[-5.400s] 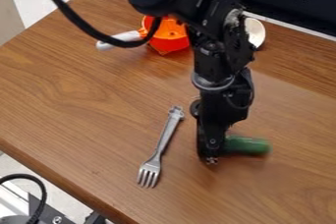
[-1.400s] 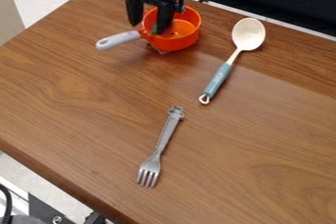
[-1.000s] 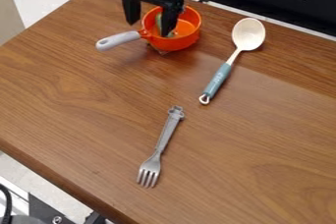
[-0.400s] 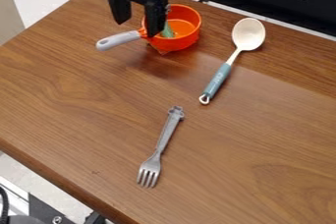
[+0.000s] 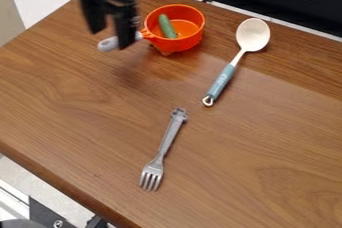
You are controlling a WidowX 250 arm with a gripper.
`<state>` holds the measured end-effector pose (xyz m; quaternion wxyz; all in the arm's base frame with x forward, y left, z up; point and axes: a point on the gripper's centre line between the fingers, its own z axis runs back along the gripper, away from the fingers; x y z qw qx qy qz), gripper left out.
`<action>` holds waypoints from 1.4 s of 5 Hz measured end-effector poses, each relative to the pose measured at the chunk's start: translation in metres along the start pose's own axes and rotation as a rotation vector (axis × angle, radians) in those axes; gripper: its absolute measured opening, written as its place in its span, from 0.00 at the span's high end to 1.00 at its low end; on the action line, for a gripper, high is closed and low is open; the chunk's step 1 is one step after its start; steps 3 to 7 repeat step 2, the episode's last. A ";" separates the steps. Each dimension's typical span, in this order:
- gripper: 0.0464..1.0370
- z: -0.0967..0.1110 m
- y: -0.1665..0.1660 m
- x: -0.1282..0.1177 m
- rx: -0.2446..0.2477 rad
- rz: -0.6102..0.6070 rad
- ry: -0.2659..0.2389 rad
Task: Tomar el pepinillo y poner dentro de la olla naranja
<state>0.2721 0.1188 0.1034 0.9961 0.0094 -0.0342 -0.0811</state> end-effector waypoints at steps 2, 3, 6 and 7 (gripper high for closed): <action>0.04 -0.014 0.024 -0.060 -0.030 -0.016 0.062; 0.04 -0.014 0.024 -0.060 -0.030 -0.016 0.062; 0.04 -0.014 0.024 -0.060 -0.030 -0.016 0.062; 0.04 -0.014 0.024 -0.060 -0.030 -0.016 0.062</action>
